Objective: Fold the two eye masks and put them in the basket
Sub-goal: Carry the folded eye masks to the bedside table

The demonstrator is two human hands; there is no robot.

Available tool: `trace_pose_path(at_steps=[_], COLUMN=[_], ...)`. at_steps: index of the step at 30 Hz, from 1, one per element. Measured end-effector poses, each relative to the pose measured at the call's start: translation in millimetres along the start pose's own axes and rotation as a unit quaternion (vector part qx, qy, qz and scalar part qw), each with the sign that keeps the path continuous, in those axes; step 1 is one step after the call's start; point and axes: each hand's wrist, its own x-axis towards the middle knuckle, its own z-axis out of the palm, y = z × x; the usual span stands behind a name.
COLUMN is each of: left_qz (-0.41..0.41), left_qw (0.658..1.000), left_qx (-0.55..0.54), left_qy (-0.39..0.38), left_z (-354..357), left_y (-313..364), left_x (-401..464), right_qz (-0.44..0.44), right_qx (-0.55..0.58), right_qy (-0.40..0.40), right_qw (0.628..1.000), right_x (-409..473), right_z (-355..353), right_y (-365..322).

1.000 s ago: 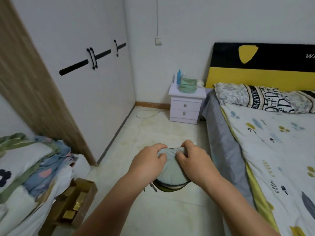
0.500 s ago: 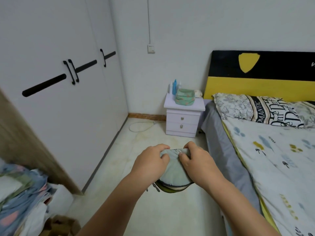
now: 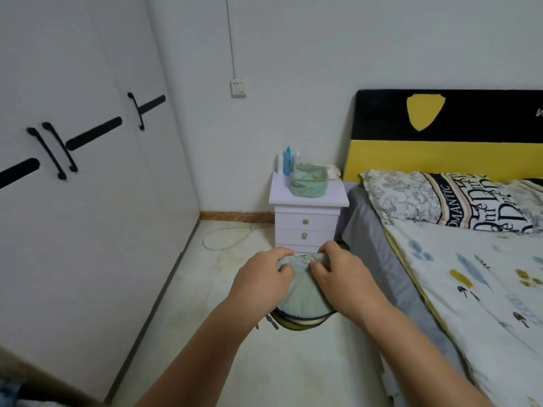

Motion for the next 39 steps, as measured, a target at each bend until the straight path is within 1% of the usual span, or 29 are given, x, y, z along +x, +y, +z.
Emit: trace_pose_path(at_steps=[9, 15, 21, 31, 34, 39], left_qz=[0.045, 0.042, 0.037, 0.043, 0.035, 0.034], left_qw=[0.999, 0.998, 0.999, 0.999, 0.998, 0.997], left_qx=[0.017, 0.016, 0.009, 0.015, 0.027, 0.039], left_qy=[-0.023, -0.038, -0.032, -0.025, -0.035, -0.054], left_z=[-32.3, -30.1, -16.3, 13.0, 19.7, 30.5], left_y=[-10.8, -16.7, -6.6, 40.8, 44.2, 48.0], left_x=[140.9, 211.5, 294.5, 436.1, 469.3, 530.8], right_qz=[0.034, 0.045, 0.044, 0.029, 0.037, 0.051], right_qx=[-0.002, -0.001, -0.003, -0.011, -0.003, 0.000], right_qy=[0.033, 0.024, 0.015, 0.013, -0.003, -0.001], right_qw=[0.999, 0.999, 0.999, 0.999, 0.999, 0.999], right_x=[130.1, 199.0, 281.0, 424.1, 455.9, 514.0], right_z=[15.6, 24.8, 22.0, -10.3, -9.7, -5.0], right_y=[-19.0, -10.5, 13.6, 64.7, 75.9, 93.9])
